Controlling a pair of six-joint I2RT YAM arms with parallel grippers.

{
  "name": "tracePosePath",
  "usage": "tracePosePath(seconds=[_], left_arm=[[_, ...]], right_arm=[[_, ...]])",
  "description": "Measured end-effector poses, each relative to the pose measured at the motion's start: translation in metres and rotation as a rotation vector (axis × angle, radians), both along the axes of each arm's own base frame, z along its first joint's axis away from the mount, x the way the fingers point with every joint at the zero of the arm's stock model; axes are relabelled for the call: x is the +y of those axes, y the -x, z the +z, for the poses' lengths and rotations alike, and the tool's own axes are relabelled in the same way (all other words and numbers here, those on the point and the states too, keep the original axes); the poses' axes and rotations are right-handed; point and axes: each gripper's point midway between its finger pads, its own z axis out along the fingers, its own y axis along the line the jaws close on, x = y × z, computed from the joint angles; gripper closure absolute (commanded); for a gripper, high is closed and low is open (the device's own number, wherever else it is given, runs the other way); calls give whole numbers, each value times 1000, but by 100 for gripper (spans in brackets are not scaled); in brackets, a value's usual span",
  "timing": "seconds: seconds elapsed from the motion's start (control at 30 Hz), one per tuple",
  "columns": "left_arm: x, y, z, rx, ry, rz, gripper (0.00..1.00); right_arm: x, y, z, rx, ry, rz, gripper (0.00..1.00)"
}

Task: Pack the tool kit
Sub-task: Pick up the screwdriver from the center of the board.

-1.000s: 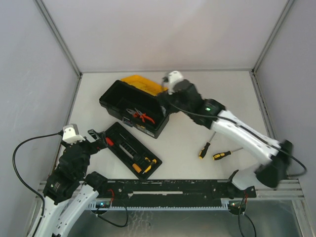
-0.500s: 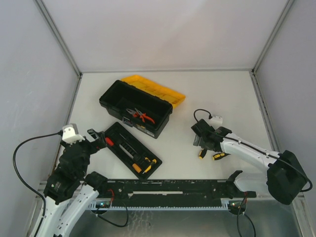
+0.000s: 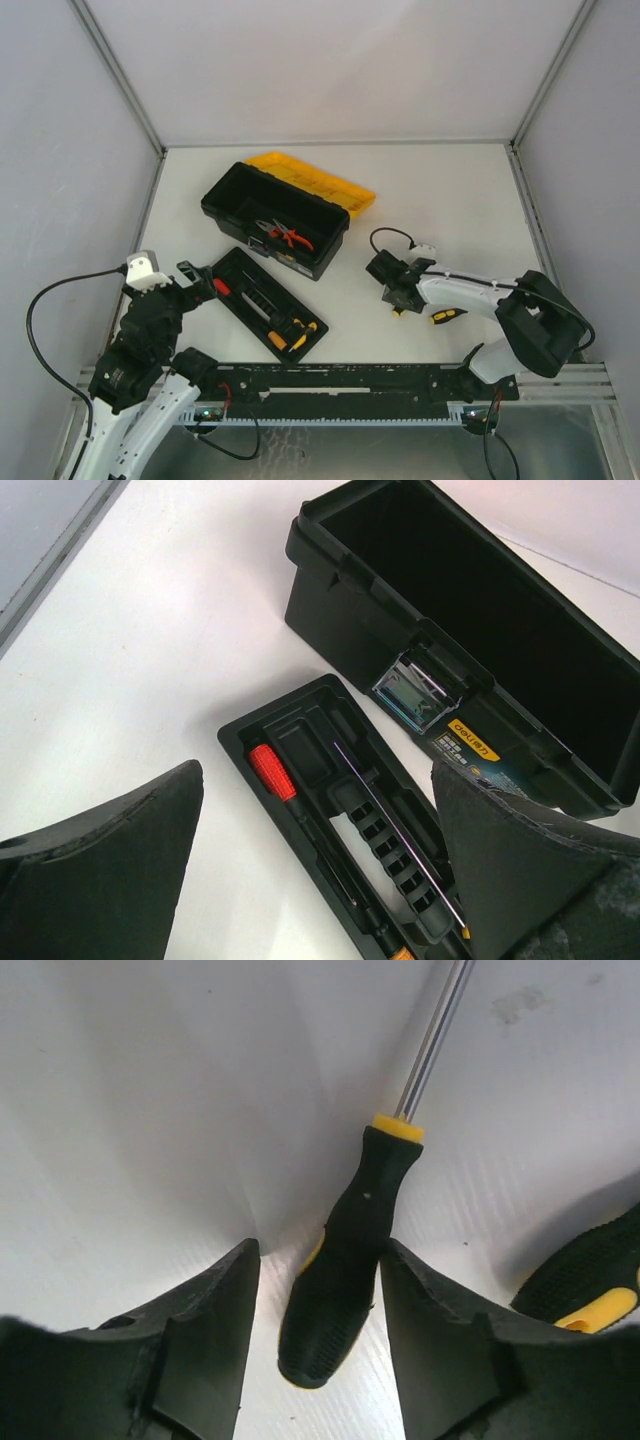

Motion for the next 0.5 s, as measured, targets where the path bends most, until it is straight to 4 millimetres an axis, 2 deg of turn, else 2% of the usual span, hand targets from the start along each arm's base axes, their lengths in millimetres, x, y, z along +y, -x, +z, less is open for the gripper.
tracePosePath(seconds=[0.1,0.23,0.3,0.4,0.5], left_arm=[[0,0,0,0,0,-1,0],[0,0,0,0,1,-2,0],[0,0,0,0,1,-1,0],[0,0,0,0,1,-2,0],[0,0,0,0,0,-1,0]], right_arm=[[9,-5,-1,-26,-12,-7,81],[12,-8,-1,-38,0,13,97],[12,-8,0,-42,14,38,100],[20,-8,4,-57,26,97,100],[37,-15,27,-117,16,176,100]])
